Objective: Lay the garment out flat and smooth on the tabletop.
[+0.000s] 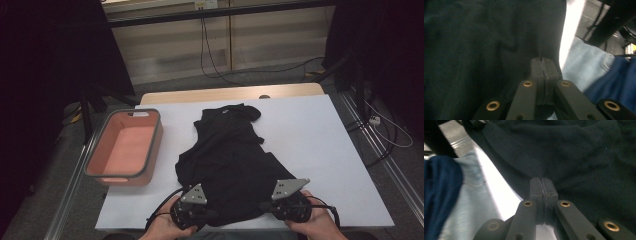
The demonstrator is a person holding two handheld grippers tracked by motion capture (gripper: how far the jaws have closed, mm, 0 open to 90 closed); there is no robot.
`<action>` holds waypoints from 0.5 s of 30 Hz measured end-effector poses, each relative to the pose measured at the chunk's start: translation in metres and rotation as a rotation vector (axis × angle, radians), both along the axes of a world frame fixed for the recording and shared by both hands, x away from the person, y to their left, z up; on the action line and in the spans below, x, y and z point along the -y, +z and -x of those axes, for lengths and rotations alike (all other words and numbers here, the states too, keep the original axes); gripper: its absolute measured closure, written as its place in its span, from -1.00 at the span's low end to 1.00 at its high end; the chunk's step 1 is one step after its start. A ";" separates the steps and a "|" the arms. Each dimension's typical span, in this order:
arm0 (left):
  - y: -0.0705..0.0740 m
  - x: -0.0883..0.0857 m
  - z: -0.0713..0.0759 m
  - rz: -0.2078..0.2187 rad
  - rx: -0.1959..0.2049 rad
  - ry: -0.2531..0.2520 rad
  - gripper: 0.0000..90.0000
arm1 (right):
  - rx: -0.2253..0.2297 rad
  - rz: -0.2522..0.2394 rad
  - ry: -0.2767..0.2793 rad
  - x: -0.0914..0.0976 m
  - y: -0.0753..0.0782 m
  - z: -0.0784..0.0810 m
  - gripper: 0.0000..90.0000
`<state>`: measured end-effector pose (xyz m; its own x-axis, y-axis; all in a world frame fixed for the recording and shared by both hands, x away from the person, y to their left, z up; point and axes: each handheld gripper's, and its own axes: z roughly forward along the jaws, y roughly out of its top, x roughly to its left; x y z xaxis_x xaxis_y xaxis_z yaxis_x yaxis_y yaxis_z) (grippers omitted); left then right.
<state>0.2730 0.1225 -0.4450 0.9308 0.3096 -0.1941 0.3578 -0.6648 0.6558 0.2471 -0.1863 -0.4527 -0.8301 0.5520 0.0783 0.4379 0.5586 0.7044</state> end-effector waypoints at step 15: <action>0.006 -0.034 -0.020 -0.018 0.079 0.218 0.36 | 0.036 -0.060 -0.121 0.014 0.008 -0.010 0.18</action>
<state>0.2933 0.1568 -0.4389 0.8537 0.5078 -0.1157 0.4423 -0.5894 0.6760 0.2571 -0.2005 -0.4444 -0.7609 0.6432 0.0854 0.4732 0.4599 0.7514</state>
